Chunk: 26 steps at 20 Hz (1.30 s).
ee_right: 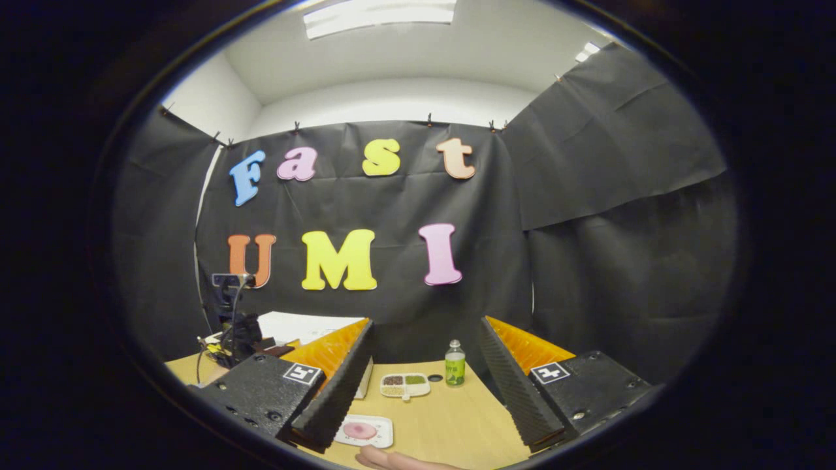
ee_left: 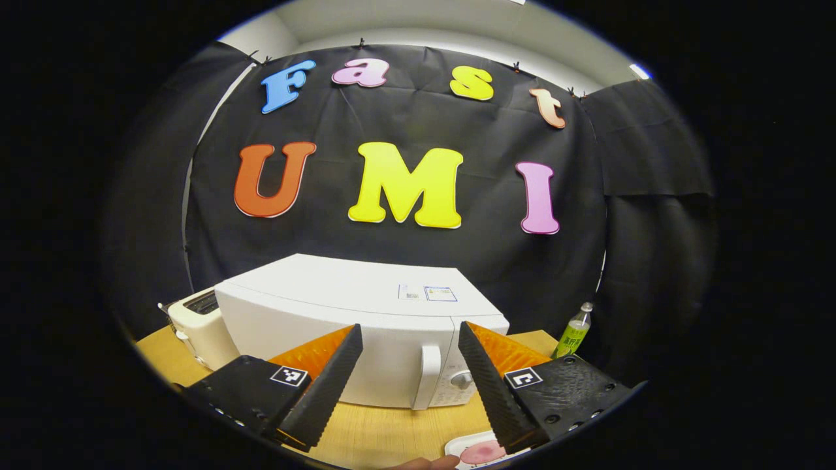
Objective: Open the microwave oven with the left hand, put the food in, and close the microwave oven.
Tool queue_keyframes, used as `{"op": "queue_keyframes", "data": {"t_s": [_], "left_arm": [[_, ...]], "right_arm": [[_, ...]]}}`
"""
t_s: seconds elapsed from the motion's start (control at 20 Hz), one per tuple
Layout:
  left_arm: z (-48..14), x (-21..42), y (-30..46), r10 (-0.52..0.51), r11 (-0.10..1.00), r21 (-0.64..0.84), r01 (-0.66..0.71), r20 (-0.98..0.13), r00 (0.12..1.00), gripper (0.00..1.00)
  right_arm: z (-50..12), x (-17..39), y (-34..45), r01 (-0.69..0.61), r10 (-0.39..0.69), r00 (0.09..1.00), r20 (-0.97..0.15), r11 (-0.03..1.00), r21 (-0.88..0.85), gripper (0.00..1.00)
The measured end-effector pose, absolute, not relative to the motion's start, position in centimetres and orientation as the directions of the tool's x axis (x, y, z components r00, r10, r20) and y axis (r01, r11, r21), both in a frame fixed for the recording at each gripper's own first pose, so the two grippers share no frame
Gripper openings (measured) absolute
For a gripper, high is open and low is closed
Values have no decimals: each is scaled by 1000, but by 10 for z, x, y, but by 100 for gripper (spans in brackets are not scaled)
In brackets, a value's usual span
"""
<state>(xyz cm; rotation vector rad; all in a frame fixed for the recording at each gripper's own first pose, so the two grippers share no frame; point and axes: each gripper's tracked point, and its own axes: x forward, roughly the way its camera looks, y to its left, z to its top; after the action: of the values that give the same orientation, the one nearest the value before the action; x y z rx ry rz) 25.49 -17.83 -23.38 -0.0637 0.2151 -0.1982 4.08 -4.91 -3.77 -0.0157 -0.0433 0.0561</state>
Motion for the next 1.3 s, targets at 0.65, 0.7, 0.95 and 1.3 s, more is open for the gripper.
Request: {"op": "queue_keyframes", "data": {"t_s": [0.65, 0.7, 0.95, 1.3], "left_arm": [[-339, 285, -200, -157, 988, -46, 150, -304, 940, 87], [-341, 288, -201, -153, 988, -31, 150, -287, 946, 84], [-345, 288, -201, -155, 988, -62, 144, -272, 950, 85], [-354, 287, -205, -194, 979, -3, 202, -292, 936, 24]], "right_arm": [[-81, 64, -60, -131, 131, 991, 2, 991, 6, 93], [-83, 66, -59, -134, 134, 991, -1, 991, 0, 93], [-92, 74, -56, -147, 147, 989, 1, 989, -8, 100], [-112, 82, -62, -132, 133, 990, -42, 991, 15, 100]]}}
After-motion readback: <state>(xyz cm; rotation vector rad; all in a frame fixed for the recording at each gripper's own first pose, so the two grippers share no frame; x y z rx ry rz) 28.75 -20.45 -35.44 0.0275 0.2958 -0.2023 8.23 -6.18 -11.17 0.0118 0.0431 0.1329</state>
